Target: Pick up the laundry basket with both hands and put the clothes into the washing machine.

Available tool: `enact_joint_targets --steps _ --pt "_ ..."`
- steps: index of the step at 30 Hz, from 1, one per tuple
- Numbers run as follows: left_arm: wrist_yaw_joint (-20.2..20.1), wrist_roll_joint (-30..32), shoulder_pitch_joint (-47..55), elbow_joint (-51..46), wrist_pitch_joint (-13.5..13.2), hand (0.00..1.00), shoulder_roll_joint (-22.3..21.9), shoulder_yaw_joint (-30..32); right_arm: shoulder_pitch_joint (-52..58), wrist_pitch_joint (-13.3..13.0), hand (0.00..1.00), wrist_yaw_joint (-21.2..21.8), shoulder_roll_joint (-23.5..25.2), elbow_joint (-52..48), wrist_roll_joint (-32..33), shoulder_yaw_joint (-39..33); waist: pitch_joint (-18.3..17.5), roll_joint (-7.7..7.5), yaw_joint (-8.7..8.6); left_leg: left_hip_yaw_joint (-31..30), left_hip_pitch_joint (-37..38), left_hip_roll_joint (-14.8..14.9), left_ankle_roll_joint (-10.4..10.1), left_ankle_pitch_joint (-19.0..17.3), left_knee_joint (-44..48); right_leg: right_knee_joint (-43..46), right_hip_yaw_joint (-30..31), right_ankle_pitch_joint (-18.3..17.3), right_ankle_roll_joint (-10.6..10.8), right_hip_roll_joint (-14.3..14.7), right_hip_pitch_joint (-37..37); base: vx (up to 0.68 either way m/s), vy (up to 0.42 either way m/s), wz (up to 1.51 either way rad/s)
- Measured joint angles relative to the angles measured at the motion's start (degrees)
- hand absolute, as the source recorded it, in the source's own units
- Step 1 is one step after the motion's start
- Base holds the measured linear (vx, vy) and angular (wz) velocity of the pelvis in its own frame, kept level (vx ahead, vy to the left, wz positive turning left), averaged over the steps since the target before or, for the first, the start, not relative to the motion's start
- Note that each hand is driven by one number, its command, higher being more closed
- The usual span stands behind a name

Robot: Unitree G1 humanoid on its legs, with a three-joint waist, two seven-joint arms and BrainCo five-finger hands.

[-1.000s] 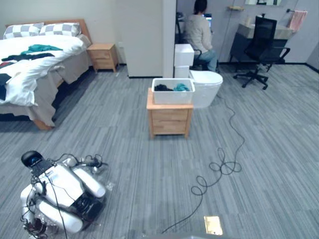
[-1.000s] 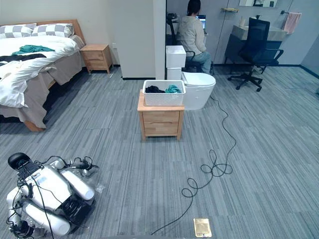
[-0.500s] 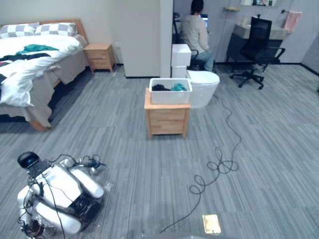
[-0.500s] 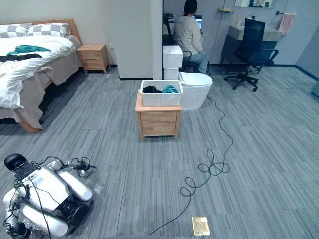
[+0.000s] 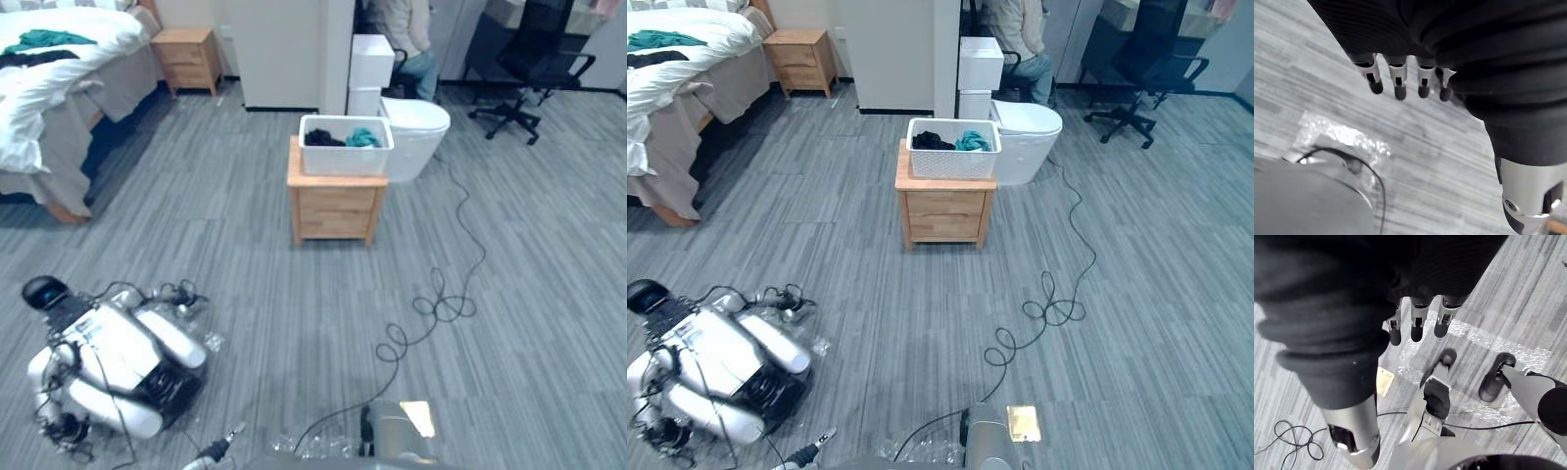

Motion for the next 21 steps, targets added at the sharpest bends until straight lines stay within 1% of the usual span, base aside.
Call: enact_joint_targets --steps 1,2,3,4,5,6,7,8,9,10,11,12,13,14,15,16,17,18,19,20,21 --pt "-0.05 0.01 -1.49 0.02 0.09 0.0 -0.51 -1.48 0.06 -0.04 0.0 -0.02 0.43 -0.07 -0.04 -1.12 0.03 -0.16 0.01 -1.12 1.11 0.59 -0.29 -1.41 -0.02 -7.78 -2.34 0.45 0.54 -0.1 -0.15 0.48 -0.048 0.29" --pt "-0.11 0.01 -2.71 0.05 0.12 0.0 -1.4 -1.79 0.25 0.12 0.0 -0.05 0.86 -0.03 -0.15 -2.62 0.02 -0.15 -0.05 -1.89 1.95 1.19 -0.47 -2.46 -0.05 -13.59 -3.68 1.34 1.01 0.02 -0.25 0.51 -0.067 0.39" --pt "-0.28 0.45 -3.86 -0.02 0.01 0.0 -2.33 -1.5 0.52 0.26 0.0 -0.11 1.65 0.04 -0.2 -5.17 -0.1 0.16 -0.03 -2.88 2.98 2.22 -0.57 -3.93 -0.7 -21.49 -5.14 3.5 -0.39 0.55 -0.18 0.69 -0.155 0.54" --pt "-0.35 1.03 -4.55 0.1 0.02 0.0 -2.74 -0.7 0.8 0.49 0.0 -0.15 2.09 0.13 -0.34 -7.26 -0.25 0.58 -0.83 -4.92 4.55 3.43 -1.5 -5.8 -1.05 -24.47 -4.99 5.89 -1.12 1.52 0.08 0.47 -0.124 0.66" --pt "-0.35 1.28 -4.47 0.18 0.02 0.0 -3.04 -0.66 0.93 0.74 0.0 -0.16 2.09 0.17 -0.37 -8.41 -0.62 1.49 -2.07 -5.86 5.3 4.97 -2.58 -6.43 -1.03 -23.37 -5.61 7.74 -1.88 2.19 0.07 0.83 -0.241 0.99" --pt "-0.78 2.45 -3.34 0.37 0.05 0.0 -3.98 -0.15 1.54 0.79 0.0 -0.05 1.53 0.0 -0.18 -9.2 -2.64 3.15 -4.03 -7.72 5.75 7.47 -3.86 -7.11 1.21 -22.14 -7.56 9.04 -5.73 3.76 1.24 0.64 -0.183 0.78" --pt "-1.21 2.73 -3.42 0.31 0.08 0.0 -4.46 0.69 1.14 0.74 0.0 -0.1 1.16 0.01 -0.2 -9.75 -2.78 3.88 -4.01 -8.02 4.63 8.6 -4.65 -6.63 4.73 -20.83 -8.43 8.46 -7.1 4.07 1.58 0.95 -0.294 0.58" --pt "-1.57 2.93 -4.0 0.1 0.26 0.0 -5.65 1.53 0.13 0.63 0.0 -0.03 0.45 -0.41 -0.2 -10.0 -2.56 4.51 -3.72 -8.18 1.78 8.99 -6.3 -2.69 13.72 -18.16 -9.04 7.34 -9.05 3.98 2.76 0.78 -0.252 0.2" --pt "-1.53 2.94 -4.84 -0.1 0.51 0.0 -6.85 2.14 -0.04 0.62 0.0 0.04 -0.28 -1.97 -0.13 -9.74 -2.05 4.82 -3.7 -8.86 -1.59 7.87 -5.0 5.81 25.32 -11.85 -9.24 6.76 -10.32 2.74 3.47 0.73 -0.259 0.18" --pt "-1.52 2.79 -4.65 0.12 0.54 0.0 -7.22 2.88 -0.23 0.59 0.0 0.12 -0.68 -2.23 -0.07 -9.89 -1.86 4.88 -3.62 -8.56 -3.36 7.69 -5.04 10.96 31.1 -11.94 -9.67 3.89 -9.8 4.0 4.19 0.63 -0.284 0.12" --pt "-1.47 2.1 -3.71 -0.13 0.34 0.0 -7.46 4.87 -0.49 0.57 0.0 -0.1 -1.3 -2.8 0.33 -8.09 -2.45 5.97 -2.89 -8.33 -8.92 8.5 -6.52 17.48 48.96 -20.72 -7.03 0.76 -9.89 6.5 11.96 0.42 -0.22 -0.13" --pt "-1.41 1.9 -3.48 -0.74 0.06 0.0 -8.03 4.98 -1.22 0.58 0.0 -0.02 -2.26 -2.57 0.38 -7.56 -2.44 7.74 -2.56 -8.39 -11.22 9.8 -6.32 16.49 55.69 -20.13 -6.58 0.08 -10.78 8.38 13.57 0.55 -0.174 -0.62" --pt "-1.46 1.14 -3.2 -1.31 -0.19 0.0 -7.66 4.46 -3.83 0.29 0.0 -0.02 -2.95 -2.19 0.74 -5.79 -2.26 8.03 -1.28 -7.77 -16.32 10.09 -6.27 14.52 64.1 -20.43 -4.01 -1.99 -11.86 9.94 16.59 0.45 -0.053 -0.81" --pt "-1.45 0.95 -3.28 -1.84 -0.14 0.0 -7.07 3.74 -4.9 0.11 0.0 0.02 -3.16 -2.37 0.84 -4.02 -2.21 7.29 -0.73 -6.74 -19.27 9.93 -5.69 13.74 66.02 -20.73 -2.79 -2.58 -12.17 9.95 17.9 0.58 -0.063 -1.01" --pt "-1.42 0.74 -3.31 -2.68 -0.46 0.0 -6.06 2.43 -6.99 -0.07 0.0 -0.11 -2.97 -2.62 0.91 -0.79 -1.55 5.77 0.36 -5.36 -23.95 9.82 -5.05 11.86 66.04 -22.63 -0.51 -2.67 -12.29 9.66 21.13 0.45 -0.071 -0.74" --pt "-1.34 -0.21 -3.21 -3.75 -0.67 0.0 -6.01 2.38 -8.23 -0.14 0.0 -0.25 -2.81 -2.88 1.13 0.97 -1.1 4.83 0.61 -5.26 -27.15 9.08 -4.51 10.18 63.2 -24.81 0.61 -2.68 -12.27 9.08 24.05 0.56 -0.071 -0.71" --pt "-1.06 -1.22 -3.19 -4.32 -0.76 0.0 -5.39 1.85 -8.88 -0.25 0.0 -0.53 -2.73 -3.82 1.7 1.92 -0.87 4.47 1.22 -4.93 -29.9 8.56 -4.12 8.5 58.27 -27.3 2.02 -2.71 -12.23 8.74 26.98 0.54 -0.015 -0.63" --pt "-0.67 -2.45 -3.03 -4.6 -0.87 0.0 -5.3 0.73 -9.49 -0.43 0.0 -1.29 -2.74 -5.03 2.03 2.67 -0.64 3.78 1.96 -3.19 -31.94 8.18 -4.52 7.47 48.13 -30.83 3.69 -3.57 -10.72 7.59 31.07 0.66 0.025 -0.63" --pt "0.05 -2.98 -2.7 -4.99 -1.25 0.0 -5.14 0.26 -9.8 -0.59 0.0 -1.64 -3.12 -5.96 2.01 3.19 -0.58 3.52 2.09 0.21 -31.48 8.16 -4.93 7.66 33.94 -33.64 4.77 -4.77 -8.66 6.63 34.51 0.55 0.055 -0.5" --pt "0.21 -3.0 -2.41 -5.01 -1.42 0.0 -5.11 0.01 -9.78 -0.69 0.0 -1.73 -3.25 -6.63 2.0 3.31 -0.59 3.55 1.88 2.47 -30.94 8.18 -5.03 7.9 26.98 -34.57 4.89 -5.47 -8.2 6.14 36.23 0.72 0.135 -0.36" --pt "0.69 -2.98 -2.3 -4.94 -1.67 0.0 -4.91 -1.19 -9.37 -1.15 0.0 -1.87 -3.37 -7.53 1.99 3.95 -0.65 3.5 1.9 5.99 -30.43 7.96 -5.67 8.6 15.26 -35.9 5.67 -7.32 -7.02 5.41 39.46 0.78 0.206 -0.38"
